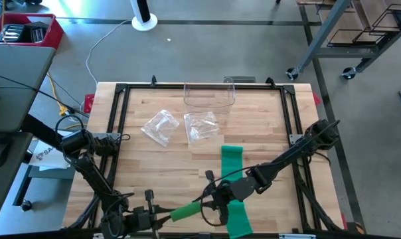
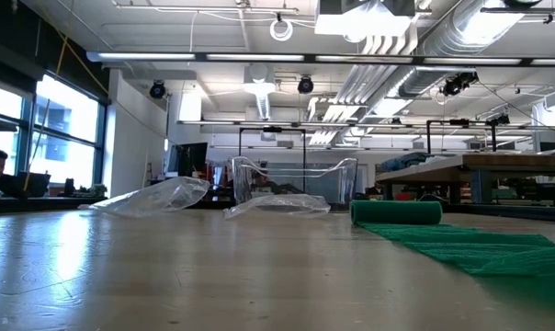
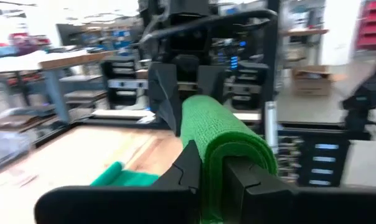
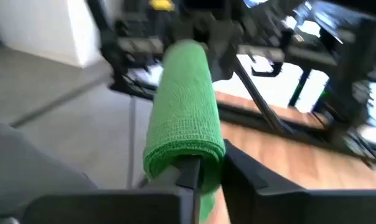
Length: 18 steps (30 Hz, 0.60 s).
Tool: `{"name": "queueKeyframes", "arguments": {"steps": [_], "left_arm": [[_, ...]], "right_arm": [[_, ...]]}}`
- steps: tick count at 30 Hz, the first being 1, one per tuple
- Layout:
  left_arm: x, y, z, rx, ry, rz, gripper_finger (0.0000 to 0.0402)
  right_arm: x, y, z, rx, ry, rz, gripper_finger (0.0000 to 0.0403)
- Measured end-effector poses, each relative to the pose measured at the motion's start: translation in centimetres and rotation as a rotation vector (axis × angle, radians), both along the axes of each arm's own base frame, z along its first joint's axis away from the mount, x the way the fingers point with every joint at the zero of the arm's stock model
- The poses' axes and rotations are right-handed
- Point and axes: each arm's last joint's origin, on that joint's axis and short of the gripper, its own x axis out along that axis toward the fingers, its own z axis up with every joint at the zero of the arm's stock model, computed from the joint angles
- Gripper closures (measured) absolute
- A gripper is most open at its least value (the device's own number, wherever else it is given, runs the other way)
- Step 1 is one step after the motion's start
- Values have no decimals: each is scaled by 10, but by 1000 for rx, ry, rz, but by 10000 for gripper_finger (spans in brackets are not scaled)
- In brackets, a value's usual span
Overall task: Roll bandage
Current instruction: Roll the green bandage
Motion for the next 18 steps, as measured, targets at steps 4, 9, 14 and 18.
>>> {"name": "queueKeyframes", "arguments": {"steps": [4, 9, 14, 18], "left_arm": [[-5, 0, -1, -15, 5, 81, 393], [-14, -2, 0, -38, 4, 169, 394], [-15, -2, 0, -57, -1, 200, 394], [-9, 3, 0, -106, -21, 218, 394]], "right_arm": [[-8, 0, -2, -61, 67, -85, 282], [-23, 7, -8, -178, 139, -134, 222], [-36, 27, -5, -281, 75, -87, 216], [-43, 52, -6, -420, -42, -21, 219]]}}
